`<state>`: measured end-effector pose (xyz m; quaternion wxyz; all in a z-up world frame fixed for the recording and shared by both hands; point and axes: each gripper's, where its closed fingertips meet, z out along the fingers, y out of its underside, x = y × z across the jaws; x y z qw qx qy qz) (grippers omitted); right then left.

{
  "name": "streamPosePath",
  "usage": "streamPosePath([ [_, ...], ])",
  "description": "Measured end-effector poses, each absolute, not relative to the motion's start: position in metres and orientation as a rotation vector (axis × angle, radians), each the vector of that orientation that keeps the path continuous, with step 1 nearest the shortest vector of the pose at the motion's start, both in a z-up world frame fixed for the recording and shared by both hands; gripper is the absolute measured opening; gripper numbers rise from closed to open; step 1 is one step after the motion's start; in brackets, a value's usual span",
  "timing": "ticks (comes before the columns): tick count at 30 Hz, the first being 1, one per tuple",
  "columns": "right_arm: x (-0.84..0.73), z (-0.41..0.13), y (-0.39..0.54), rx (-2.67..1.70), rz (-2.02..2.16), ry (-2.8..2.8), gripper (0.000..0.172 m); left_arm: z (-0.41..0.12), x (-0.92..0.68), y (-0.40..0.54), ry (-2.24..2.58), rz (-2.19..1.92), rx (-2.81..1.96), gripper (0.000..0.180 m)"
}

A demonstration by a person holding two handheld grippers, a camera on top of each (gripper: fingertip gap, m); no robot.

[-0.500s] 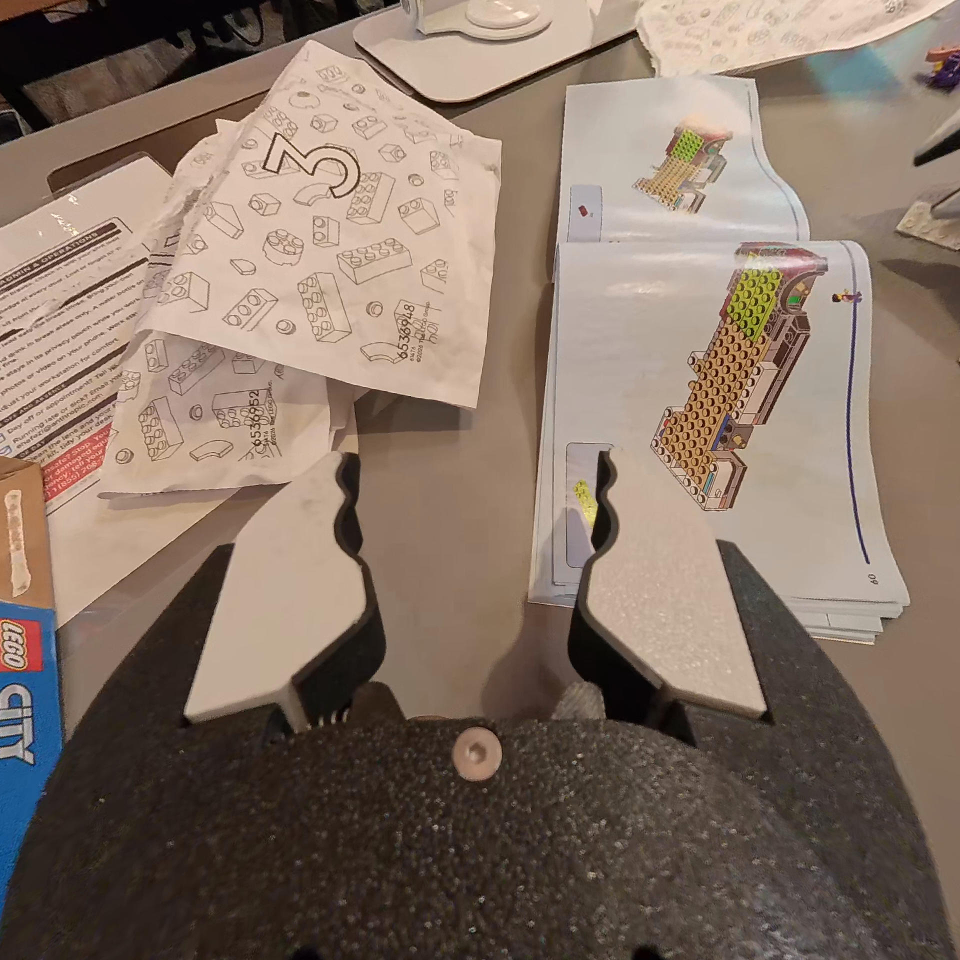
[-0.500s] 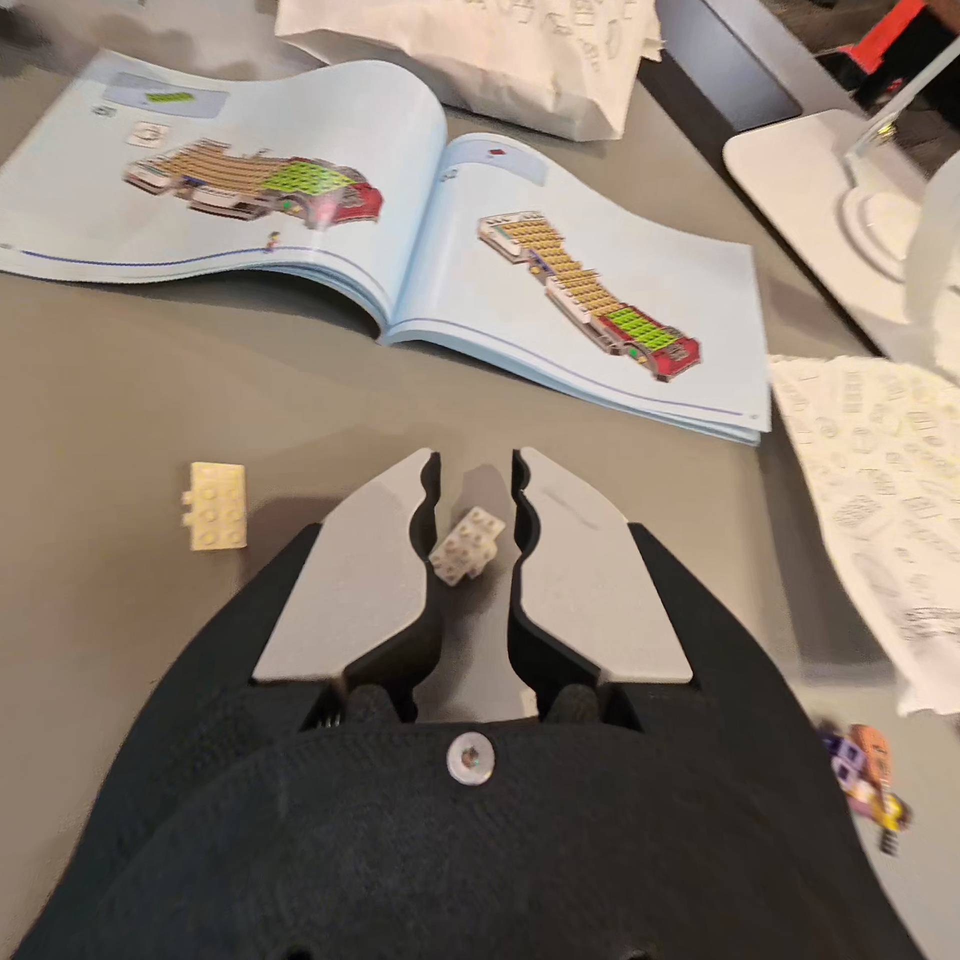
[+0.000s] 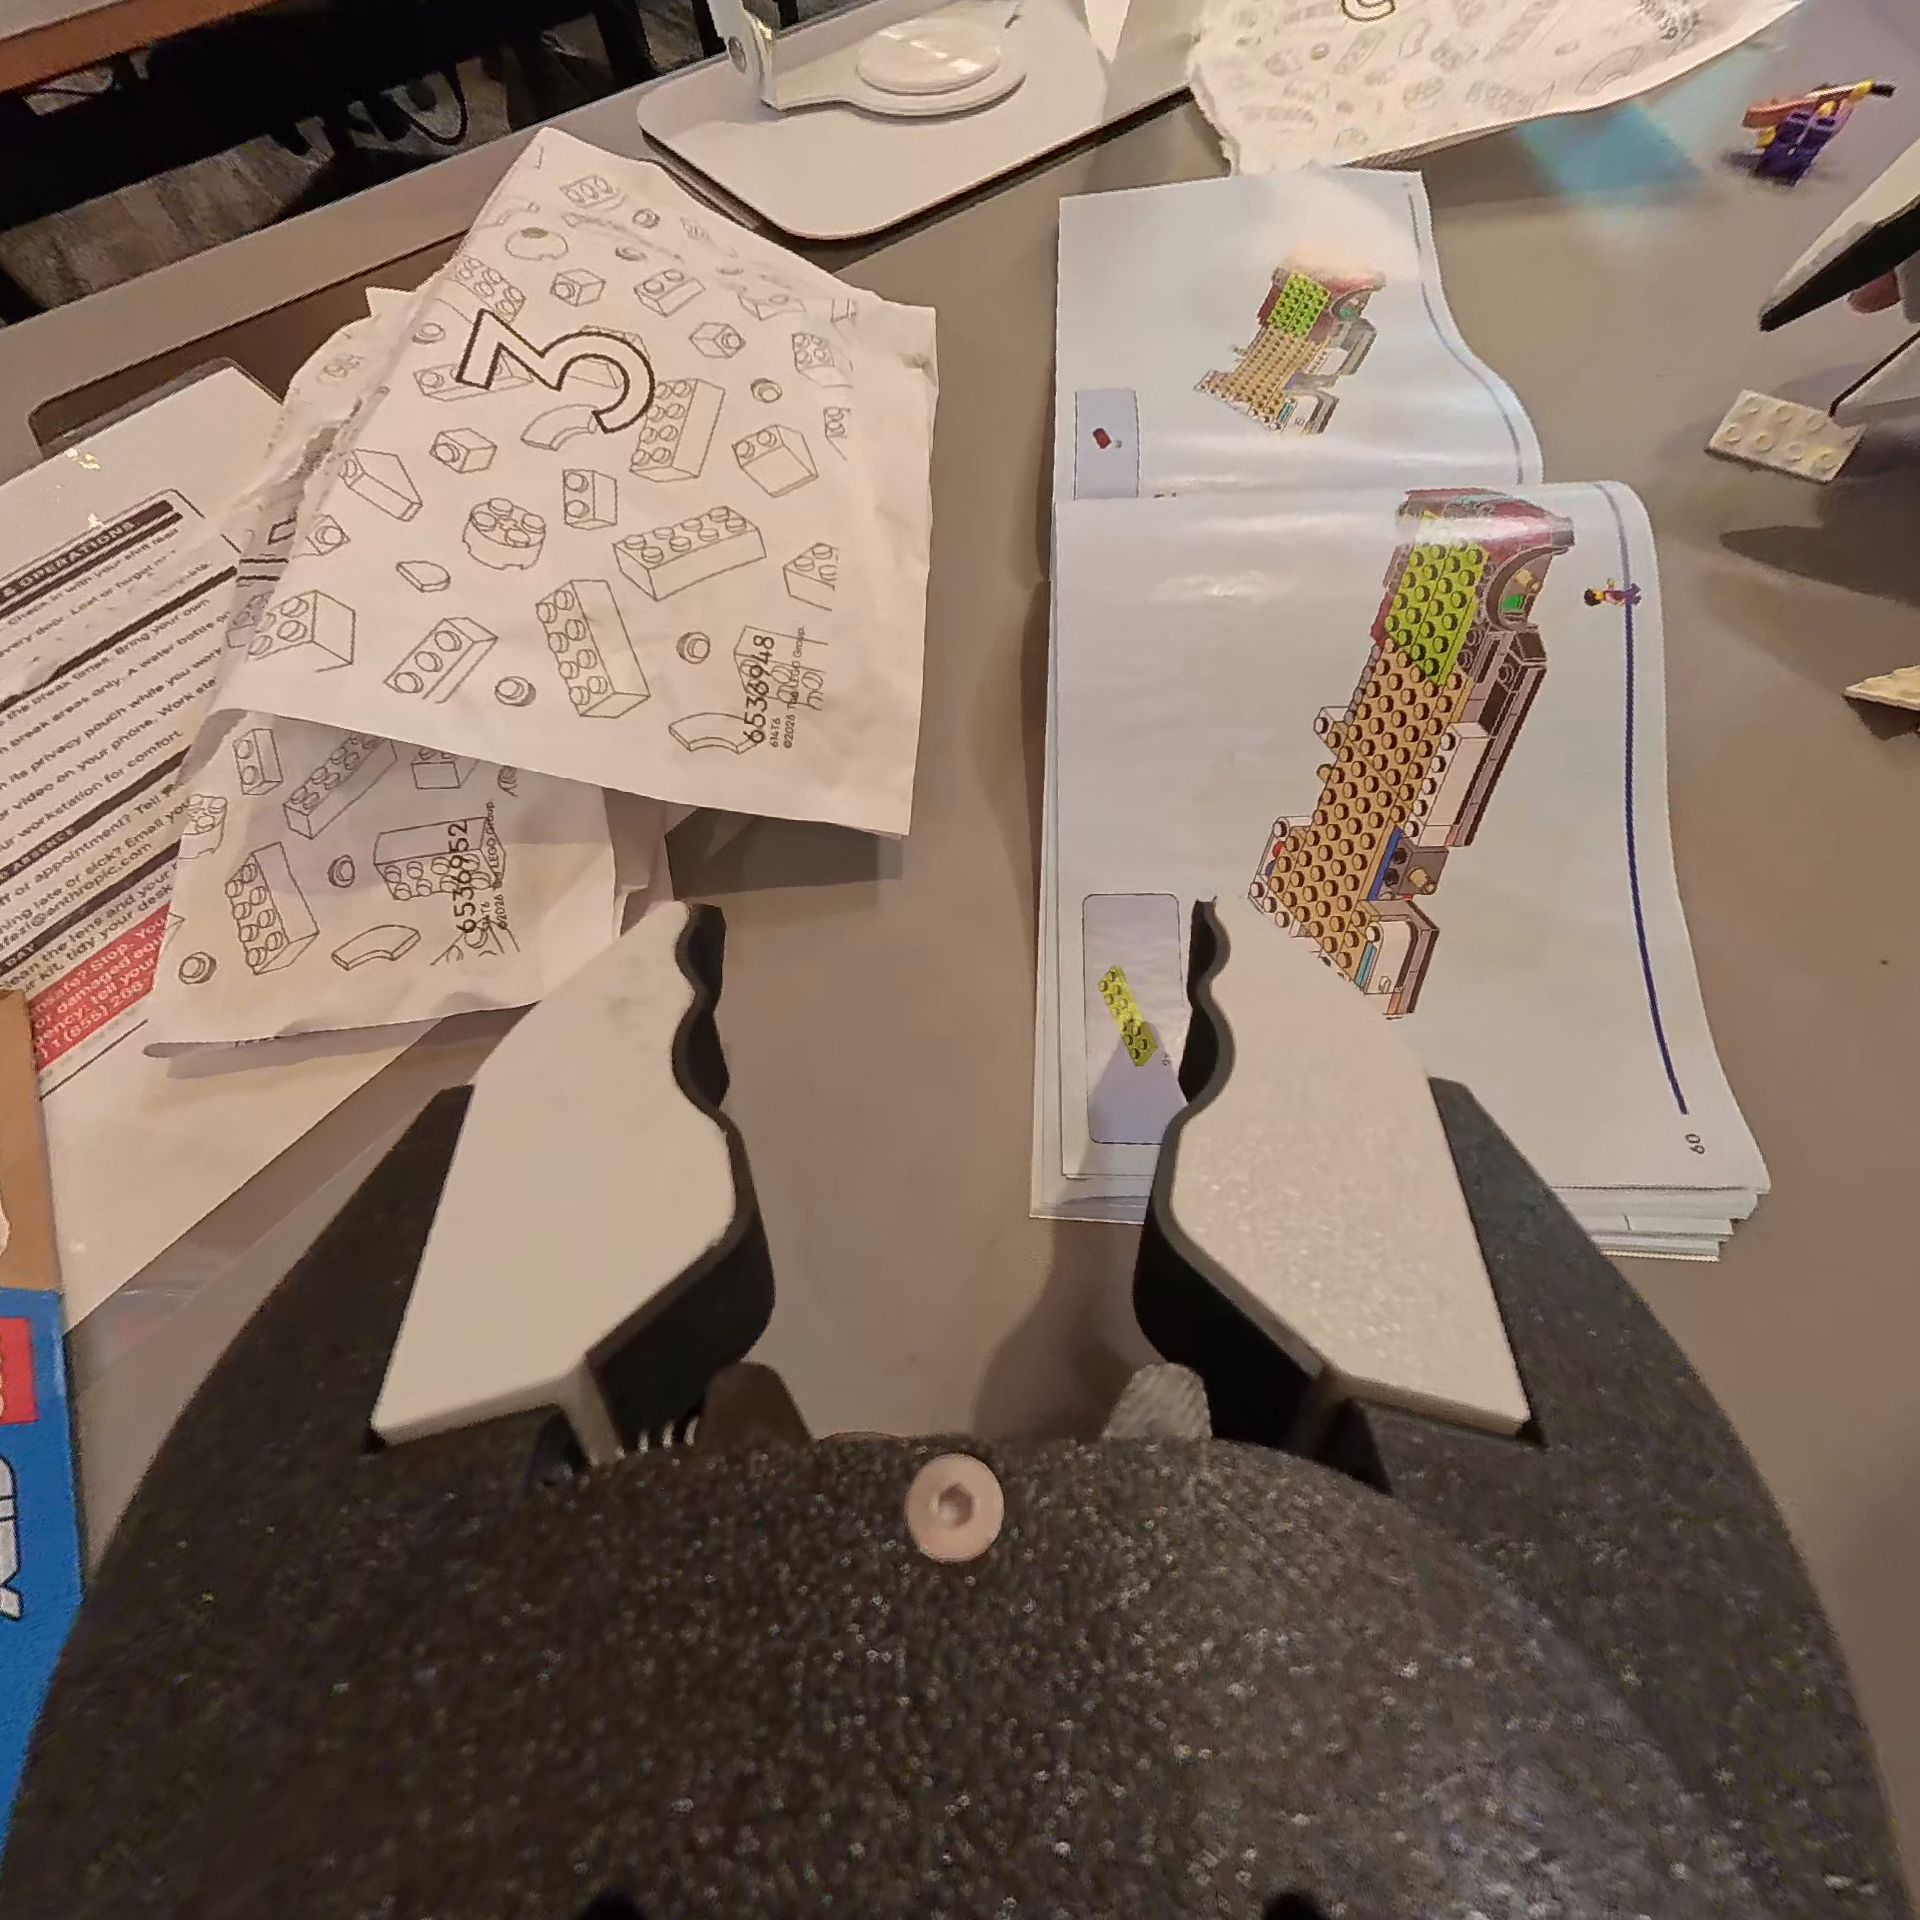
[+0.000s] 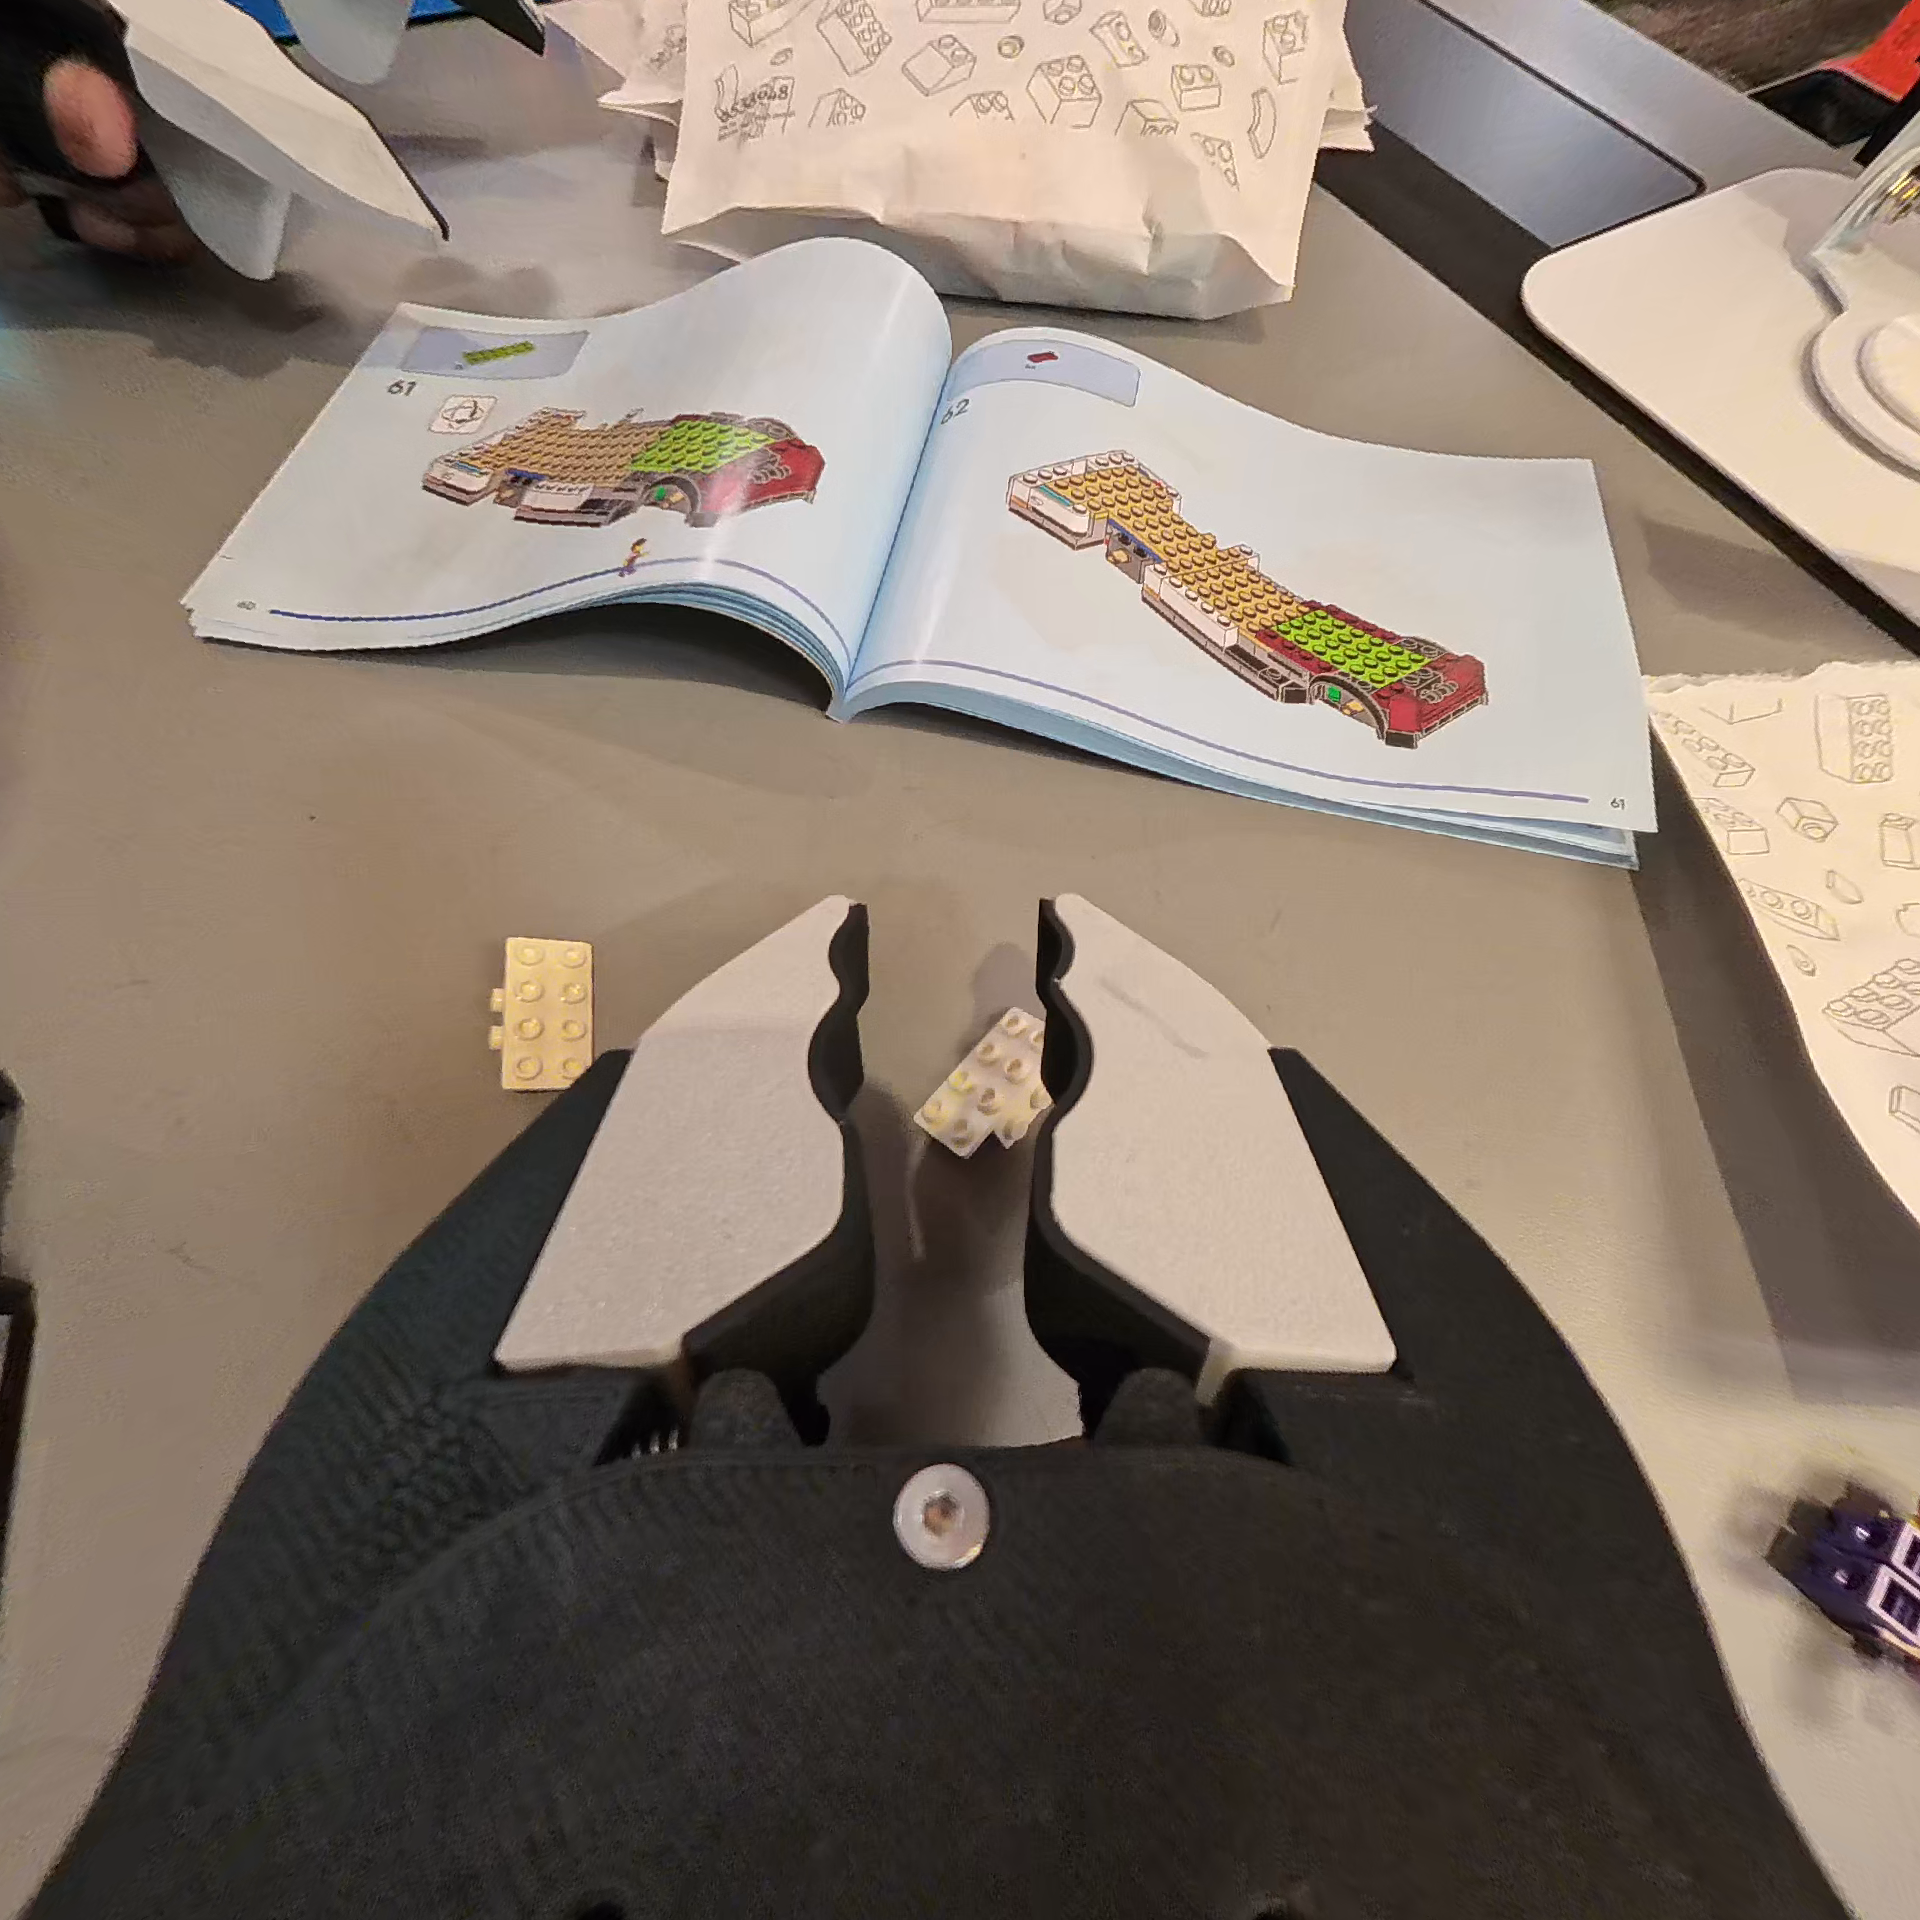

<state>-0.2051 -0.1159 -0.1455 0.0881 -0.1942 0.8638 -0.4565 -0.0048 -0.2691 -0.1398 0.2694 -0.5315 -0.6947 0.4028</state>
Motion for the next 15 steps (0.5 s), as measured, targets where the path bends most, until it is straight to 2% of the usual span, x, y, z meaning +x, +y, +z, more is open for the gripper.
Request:
streamPosePath([
  [15, -0.2043, -0.1509, -0.1166, -0.597, -1.32, 2.6, 0.032, -0.1413, -0.0034, -0.2709, -1.888, 1.09, -1.443, 0.086],
])
